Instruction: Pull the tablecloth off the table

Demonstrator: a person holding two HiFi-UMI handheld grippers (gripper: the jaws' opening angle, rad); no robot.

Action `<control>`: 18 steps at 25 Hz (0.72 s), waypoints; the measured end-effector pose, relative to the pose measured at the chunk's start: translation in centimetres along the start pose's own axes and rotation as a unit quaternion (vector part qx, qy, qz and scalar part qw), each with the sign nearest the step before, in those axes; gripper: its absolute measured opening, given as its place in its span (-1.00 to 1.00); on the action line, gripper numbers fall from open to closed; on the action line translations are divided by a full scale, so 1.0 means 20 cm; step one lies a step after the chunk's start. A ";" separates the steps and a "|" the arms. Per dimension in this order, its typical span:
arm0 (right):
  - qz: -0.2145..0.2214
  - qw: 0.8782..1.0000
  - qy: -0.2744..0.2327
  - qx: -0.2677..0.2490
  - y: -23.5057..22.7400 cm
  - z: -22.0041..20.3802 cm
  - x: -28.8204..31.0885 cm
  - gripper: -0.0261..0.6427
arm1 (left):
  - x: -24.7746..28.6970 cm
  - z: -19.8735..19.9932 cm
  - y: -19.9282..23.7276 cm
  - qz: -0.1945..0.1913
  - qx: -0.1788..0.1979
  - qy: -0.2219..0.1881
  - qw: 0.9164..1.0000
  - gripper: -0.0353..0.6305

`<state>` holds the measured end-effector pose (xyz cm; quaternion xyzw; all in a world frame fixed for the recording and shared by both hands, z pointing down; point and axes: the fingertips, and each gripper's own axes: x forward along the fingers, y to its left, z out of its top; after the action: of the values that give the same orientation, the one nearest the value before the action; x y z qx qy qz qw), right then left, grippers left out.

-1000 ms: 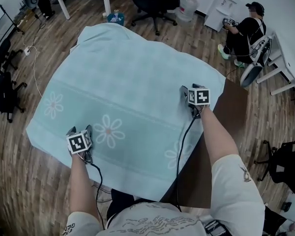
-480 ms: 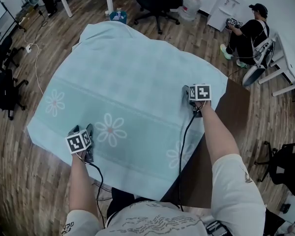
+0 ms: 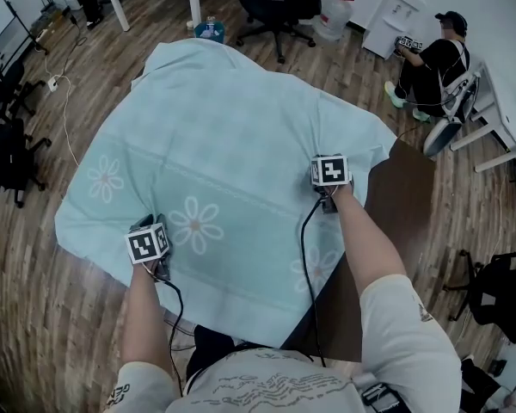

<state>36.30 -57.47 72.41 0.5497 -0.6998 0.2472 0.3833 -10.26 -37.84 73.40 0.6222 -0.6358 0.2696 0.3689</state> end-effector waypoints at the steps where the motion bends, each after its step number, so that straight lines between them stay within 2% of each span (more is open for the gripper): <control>1: 0.005 1.000 0.000 0.002 0.03 -0.02 -0.01 -0.88 | 0.00 -0.01 -0.01 0.000 0.003 0.000 1.000 -0.61; 4: 0.043 0.999 0.007 0.006 0.16 -0.06 -0.04 -0.88 | 0.00 -0.03 -0.05 0.009 0.022 -0.006 1.000 -0.80; 7: 0.102 0.994 0.018 0.023 0.34 -0.12 -0.09 -0.88 | -0.02 -0.05 -0.05 0.014 0.032 -0.005 0.999 -0.86; 10: 0.130 0.991 0.009 0.027 0.49 -0.17 -0.18 -0.88 | -0.10 -0.03 -0.03 0.003 0.004 -0.015 1.000 -0.87; 14: 0.155 0.987 -0.028 0.044 0.63 -0.19 -0.35 -0.88 | -0.24 0.02 -0.05 -0.024 -0.033 -0.043 0.998 -0.87; 18: 0.181 0.980 -0.062 0.049 0.79 -0.18 -0.53 -0.88 | -0.38 0.05 -0.07 -0.025 -0.056 -0.065 0.996 -0.87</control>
<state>23.26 -44.24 67.04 0.4467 -0.7972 0.3119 0.2602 -9.46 -34.30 66.49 0.6324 -0.6566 0.1833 0.3678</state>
